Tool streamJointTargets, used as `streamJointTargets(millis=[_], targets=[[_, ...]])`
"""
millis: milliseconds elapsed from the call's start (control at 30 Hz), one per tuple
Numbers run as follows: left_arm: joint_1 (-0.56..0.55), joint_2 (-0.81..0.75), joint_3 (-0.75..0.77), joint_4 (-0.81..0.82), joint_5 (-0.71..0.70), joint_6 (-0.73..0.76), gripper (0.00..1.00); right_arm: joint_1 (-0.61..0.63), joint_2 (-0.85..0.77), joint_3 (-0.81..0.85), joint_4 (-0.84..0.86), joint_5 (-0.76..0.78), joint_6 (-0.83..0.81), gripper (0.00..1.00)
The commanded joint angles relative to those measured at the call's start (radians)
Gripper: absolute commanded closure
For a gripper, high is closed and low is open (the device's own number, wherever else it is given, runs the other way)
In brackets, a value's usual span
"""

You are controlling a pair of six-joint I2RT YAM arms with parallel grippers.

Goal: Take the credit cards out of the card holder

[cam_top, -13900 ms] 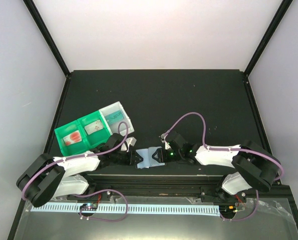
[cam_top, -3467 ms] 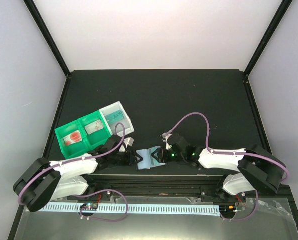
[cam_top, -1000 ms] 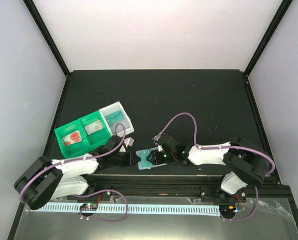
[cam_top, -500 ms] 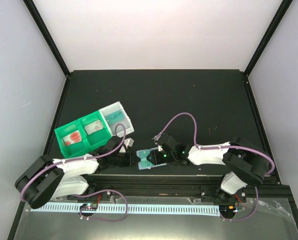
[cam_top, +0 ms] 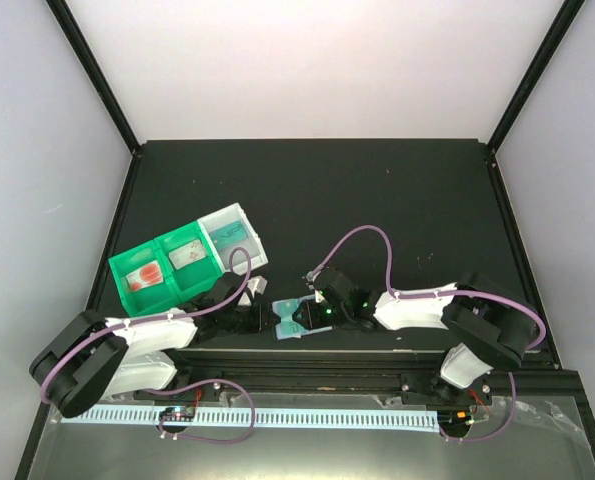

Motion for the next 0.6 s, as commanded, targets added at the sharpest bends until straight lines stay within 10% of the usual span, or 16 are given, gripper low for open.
streamJointTargets(millis=[0, 567], targets=[[-0.006, 0.007, -0.012, -0.003, -0.039, 0.022, 0.98, 0.006, 0.012, -0.008, 0.024, 0.001, 0.01, 0.73], [-0.005, 0.002, -0.021, 0.002, -0.044, 0.025, 0.98, -0.009, -0.011, -0.04, 0.054, 0.01, 0.01, 0.99]])
